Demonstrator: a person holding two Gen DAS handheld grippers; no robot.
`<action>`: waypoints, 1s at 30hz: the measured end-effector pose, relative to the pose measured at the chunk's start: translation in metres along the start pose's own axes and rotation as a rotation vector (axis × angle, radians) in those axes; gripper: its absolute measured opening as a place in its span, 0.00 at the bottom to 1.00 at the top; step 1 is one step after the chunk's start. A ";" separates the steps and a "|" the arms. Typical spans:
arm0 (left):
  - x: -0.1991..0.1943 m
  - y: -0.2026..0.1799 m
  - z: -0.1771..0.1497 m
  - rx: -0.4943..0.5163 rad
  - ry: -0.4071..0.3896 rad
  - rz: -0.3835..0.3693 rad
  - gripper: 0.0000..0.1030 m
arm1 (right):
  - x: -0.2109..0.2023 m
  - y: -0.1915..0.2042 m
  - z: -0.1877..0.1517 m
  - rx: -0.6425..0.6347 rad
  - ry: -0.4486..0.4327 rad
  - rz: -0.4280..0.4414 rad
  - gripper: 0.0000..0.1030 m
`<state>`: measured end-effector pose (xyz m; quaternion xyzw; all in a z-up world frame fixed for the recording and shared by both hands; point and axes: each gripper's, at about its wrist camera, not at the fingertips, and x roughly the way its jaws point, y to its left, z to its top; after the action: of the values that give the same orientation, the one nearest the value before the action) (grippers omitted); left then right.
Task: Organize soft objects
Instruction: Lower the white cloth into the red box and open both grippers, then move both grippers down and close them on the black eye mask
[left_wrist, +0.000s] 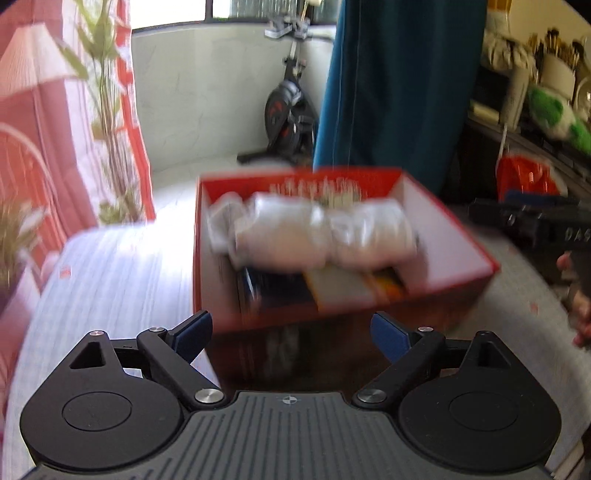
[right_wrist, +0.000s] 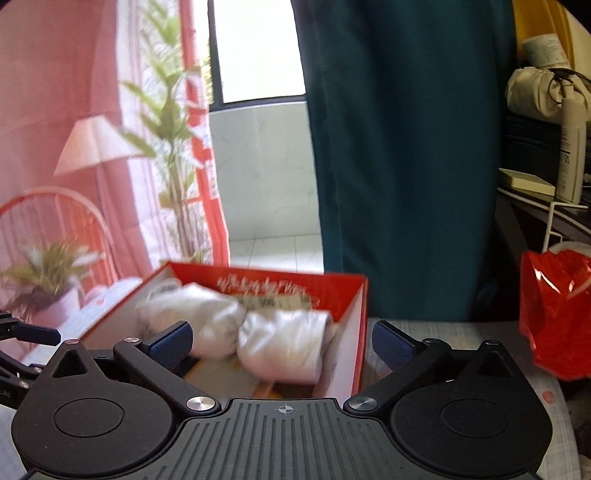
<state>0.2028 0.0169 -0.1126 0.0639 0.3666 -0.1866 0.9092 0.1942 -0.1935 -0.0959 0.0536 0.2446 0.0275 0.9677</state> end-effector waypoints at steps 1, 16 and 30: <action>-0.001 -0.002 -0.010 -0.006 0.012 -0.011 0.91 | -0.004 0.001 -0.006 -0.010 0.008 0.009 0.99; -0.037 -0.016 -0.120 -0.094 0.111 -0.086 0.90 | -0.043 0.067 -0.129 -0.059 0.208 0.264 0.94; -0.029 -0.022 -0.179 -0.101 0.225 -0.091 0.75 | -0.042 0.085 -0.171 -0.075 0.288 0.251 0.77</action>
<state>0.0598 0.0504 -0.2218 0.0219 0.4776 -0.2008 0.8551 0.0733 -0.0969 -0.2160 0.0431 0.3707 0.1645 0.9130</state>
